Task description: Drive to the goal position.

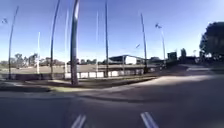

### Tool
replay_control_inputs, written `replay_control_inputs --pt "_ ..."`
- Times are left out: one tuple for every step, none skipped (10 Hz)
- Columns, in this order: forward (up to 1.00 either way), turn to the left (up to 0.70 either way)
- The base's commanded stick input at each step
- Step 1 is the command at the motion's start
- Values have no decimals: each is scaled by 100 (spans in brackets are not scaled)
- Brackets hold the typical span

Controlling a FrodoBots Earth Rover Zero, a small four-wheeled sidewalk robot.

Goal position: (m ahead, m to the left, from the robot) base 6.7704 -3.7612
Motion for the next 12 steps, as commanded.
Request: replay_control_inputs --pt "58 -58" --pt "58 -58" --pt "58 -58" --pt "58 -58" --pt "58 -58" --pt "58 -58" --pt "58 -58" --pt "58 -58" --pt "58 -58" --pt "58 -58" --pt "59 -59" --pt "58 -58"
